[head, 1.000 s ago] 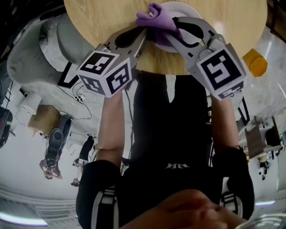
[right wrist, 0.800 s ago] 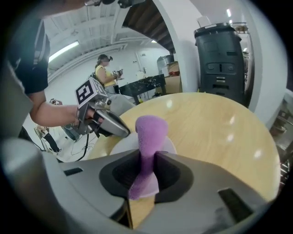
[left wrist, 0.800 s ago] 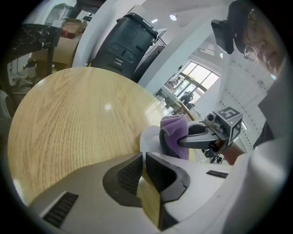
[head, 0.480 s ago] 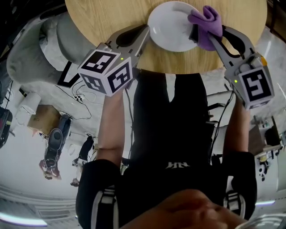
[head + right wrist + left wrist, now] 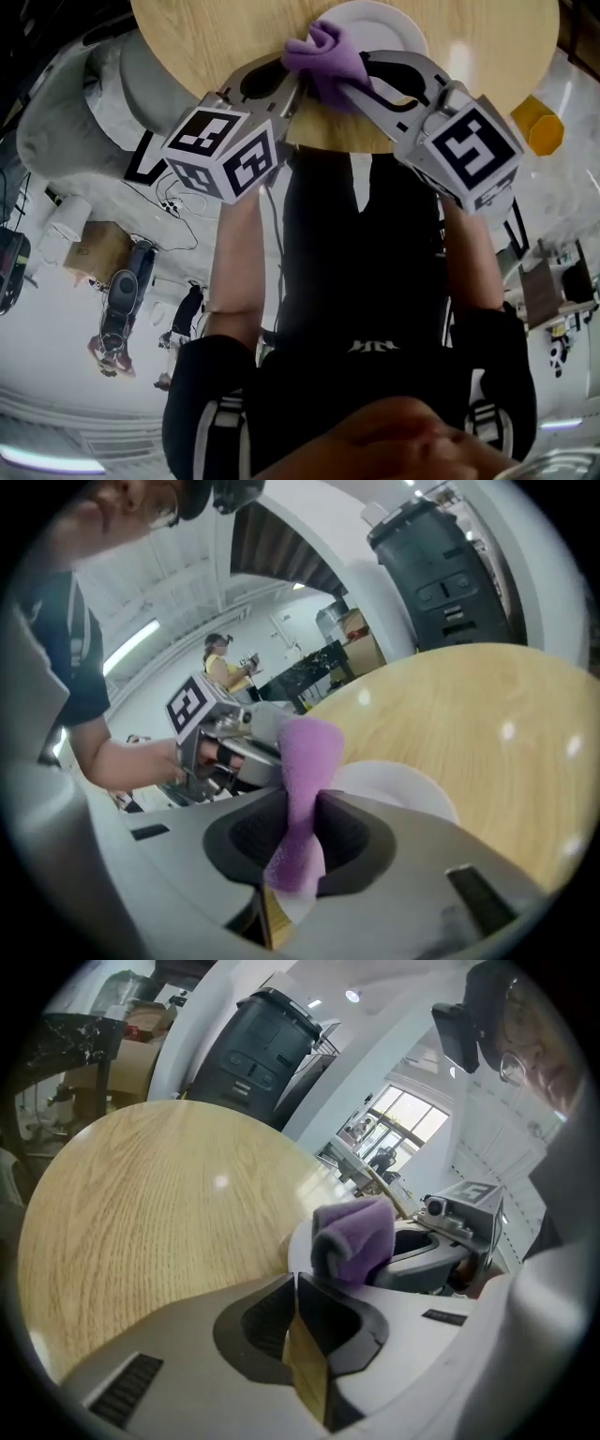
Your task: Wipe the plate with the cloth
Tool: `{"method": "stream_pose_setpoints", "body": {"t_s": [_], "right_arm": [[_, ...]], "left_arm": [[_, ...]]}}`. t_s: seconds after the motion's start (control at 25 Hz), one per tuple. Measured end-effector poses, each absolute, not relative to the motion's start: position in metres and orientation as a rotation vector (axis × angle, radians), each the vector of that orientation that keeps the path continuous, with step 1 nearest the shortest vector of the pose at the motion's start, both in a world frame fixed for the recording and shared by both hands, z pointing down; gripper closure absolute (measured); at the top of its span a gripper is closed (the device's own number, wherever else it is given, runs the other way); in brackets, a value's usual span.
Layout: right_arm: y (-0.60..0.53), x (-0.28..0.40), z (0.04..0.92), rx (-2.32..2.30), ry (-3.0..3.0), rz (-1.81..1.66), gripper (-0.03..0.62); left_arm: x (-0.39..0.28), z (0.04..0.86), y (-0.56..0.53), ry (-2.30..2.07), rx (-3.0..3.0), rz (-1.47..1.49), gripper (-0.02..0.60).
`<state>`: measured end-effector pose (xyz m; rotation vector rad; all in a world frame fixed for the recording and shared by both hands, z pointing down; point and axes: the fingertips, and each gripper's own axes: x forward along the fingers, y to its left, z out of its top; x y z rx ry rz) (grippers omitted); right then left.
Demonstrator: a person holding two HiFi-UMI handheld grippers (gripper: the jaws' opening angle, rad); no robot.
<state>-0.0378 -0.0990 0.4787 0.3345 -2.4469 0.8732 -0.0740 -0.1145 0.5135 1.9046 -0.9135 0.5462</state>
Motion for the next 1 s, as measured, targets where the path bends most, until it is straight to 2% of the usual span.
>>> {"method": "stream_pose_setpoints", "body": {"t_s": [0.24,0.48,0.6,0.8,1.0], "right_arm": [[-0.111,0.000,0.488,0.423,-2.355,0.650,0.513],[-0.121,0.064,0.484,0.528,-2.264,0.615,0.512],[-0.121,0.075,0.483,0.546,-2.243,0.593,0.513],[-0.109,0.035,0.464,0.482,-2.386,0.673,0.513],[-0.085,-0.024,0.464,0.336,-2.491,0.971,0.513]], "left_arm": [[-0.072,0.513,-0.115,-0.913,1.921,0.576,0.569],[-0.072,0.514,-0.115,-0.911,1.922,0.582,0.569],[-0.072,0.514,-0.115,-0.914,1.920,0.582,0.569],[-0.073,0.514,-0.115,-0.915,1.914,0.587,0.569],[-0.074,0.514,-0.115,-0.920,1.912,0.589,0.570]]}}
